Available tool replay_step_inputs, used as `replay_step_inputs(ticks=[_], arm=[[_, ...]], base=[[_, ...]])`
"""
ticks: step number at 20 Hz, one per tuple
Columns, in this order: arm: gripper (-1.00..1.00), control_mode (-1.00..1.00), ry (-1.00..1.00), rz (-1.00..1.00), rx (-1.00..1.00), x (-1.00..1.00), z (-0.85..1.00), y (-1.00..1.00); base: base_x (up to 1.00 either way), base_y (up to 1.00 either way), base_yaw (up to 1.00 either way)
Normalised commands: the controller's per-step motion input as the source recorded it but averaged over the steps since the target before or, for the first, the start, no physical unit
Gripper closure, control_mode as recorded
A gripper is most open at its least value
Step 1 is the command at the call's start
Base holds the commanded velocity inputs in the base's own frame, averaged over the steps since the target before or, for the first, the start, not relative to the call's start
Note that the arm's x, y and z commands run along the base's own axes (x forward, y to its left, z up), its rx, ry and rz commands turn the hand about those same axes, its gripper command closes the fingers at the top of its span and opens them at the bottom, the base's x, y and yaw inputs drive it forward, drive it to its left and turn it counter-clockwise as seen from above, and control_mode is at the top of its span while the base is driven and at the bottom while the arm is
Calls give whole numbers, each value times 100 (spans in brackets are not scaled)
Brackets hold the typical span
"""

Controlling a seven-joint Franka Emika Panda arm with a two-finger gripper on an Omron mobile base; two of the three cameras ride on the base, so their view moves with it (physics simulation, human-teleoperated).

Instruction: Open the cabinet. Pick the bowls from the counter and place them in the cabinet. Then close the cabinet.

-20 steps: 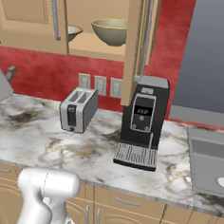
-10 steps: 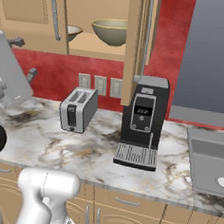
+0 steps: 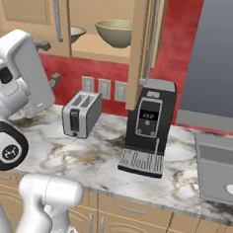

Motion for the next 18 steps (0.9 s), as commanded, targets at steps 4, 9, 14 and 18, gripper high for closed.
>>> replay_step_inputs(ticks=[4, 9, 14, 18], arm=[[-100, -100, 0, 0, 0, 0, 0, -52], [-100, -100, 0, 0, 0, 0, 0, -48], [-100, -100, 0, 0, 0, 0, 0, -47], [-100, -100, 0, 0, 0, 0, 0, -46]], base=[[0, 0, 0], [0, 0, 0], [0, 0, 0], [0, 0, 0]])
